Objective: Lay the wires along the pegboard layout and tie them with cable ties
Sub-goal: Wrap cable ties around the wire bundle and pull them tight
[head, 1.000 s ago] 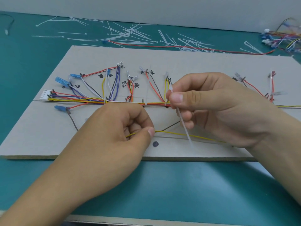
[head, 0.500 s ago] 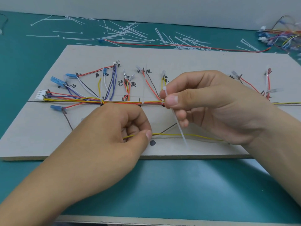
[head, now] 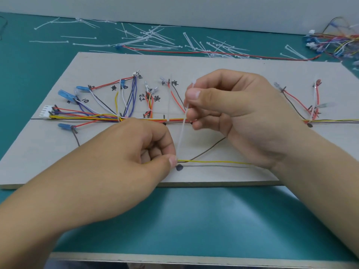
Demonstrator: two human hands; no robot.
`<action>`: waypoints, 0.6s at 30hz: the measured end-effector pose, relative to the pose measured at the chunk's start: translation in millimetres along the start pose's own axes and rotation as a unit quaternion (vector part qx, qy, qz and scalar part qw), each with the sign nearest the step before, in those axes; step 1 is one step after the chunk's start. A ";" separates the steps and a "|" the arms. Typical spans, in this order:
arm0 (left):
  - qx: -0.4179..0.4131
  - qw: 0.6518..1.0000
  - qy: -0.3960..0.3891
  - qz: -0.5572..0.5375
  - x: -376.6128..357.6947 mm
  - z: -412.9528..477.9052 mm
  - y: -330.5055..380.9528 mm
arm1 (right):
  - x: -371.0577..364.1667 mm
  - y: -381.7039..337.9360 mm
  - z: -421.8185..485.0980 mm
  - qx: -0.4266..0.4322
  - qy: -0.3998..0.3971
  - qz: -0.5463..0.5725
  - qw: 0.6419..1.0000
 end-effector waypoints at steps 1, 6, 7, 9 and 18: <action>0.001 1.000 0.000 -0.003 0.2 0.1 -0.1 | -1.7 1.1 -0.3 0.018 0.025 -0.020 0.999; -0.001 1.000 0.000 -0.001 2.5 -2.1 1.8 | -5.1 0.7 -1.1 0.070 0.095 -0.069 0.991; 0.000 1.000 0.002 -0.004 2.8 -2.3 3.3 | -6.5 1.1 -1.8 0.066 0.086 -0.080 0.991; -0.001 1.000 0.010 -0.001 2.7 -2.7 6.5 | -10.8 3.9 -4.2 0.047 0.046 -0.120 0.991; -0.091 0.967 0.159 0.179 -16.0 -21.4 6.0 | -18.6 12.5 -12.5 0.059 -0.029 -0.272 0.960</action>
Point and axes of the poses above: each hand's wrist, its own z-axis towards the middle knuckle, its own x-axis out of the back of the hand, y = z × x, the point moved 1 cm from there along z, towards the middle knuckle, and after that the axes turned 9 degrees about -z, right-handed, at the moved point
